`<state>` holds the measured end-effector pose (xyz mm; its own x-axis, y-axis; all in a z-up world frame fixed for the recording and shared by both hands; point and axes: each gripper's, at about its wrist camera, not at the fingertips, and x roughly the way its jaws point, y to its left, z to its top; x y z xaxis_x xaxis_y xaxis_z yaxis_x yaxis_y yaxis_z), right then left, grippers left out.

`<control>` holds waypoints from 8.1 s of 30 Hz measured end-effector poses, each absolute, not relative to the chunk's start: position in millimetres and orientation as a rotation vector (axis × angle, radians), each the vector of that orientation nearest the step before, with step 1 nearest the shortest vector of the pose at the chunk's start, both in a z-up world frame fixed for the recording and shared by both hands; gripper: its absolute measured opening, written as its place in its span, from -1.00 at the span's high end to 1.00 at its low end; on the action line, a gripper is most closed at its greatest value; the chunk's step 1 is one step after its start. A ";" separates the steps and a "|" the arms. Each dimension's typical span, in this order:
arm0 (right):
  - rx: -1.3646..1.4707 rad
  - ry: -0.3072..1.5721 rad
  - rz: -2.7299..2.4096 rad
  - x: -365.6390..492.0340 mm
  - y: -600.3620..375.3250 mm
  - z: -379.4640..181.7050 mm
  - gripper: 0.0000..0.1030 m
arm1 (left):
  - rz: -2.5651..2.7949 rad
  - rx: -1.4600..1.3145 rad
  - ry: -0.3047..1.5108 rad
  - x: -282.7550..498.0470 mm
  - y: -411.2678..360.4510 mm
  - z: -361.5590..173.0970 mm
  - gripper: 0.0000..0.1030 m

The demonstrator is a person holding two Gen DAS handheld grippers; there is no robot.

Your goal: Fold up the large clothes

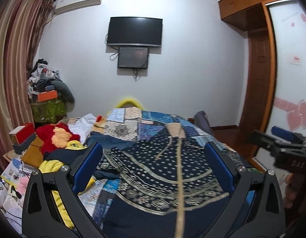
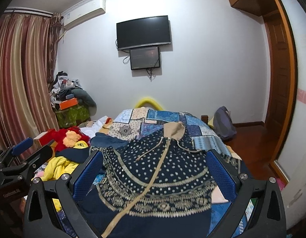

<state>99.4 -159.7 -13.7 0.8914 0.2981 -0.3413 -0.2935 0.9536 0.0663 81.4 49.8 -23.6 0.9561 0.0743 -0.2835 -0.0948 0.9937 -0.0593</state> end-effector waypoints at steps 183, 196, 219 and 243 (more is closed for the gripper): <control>0.360 0.744 0.287 423.2 -254.4 -105.7 0.82 | -0.100 -0.050 0.814 359.6 82.9 -144.8 -0.23; 0.186 1.113 0.268 428.8 -105.1 -260.5 0.80 | -0.052 -0.017 0.843 312.8 121.7 -156.7 -0.23; 0.319 1.090 0.385 350.4 -213.6 -202.8 0.80 | -0.193 0.061 0.846 343.4 15.3 -122.8 -0.35; 0.310 0.917 -0.079 298.1 -412.9 -205.2 0.80 | -0.504 0.585 0.943 470.1 -313.9 -237.0 -0.37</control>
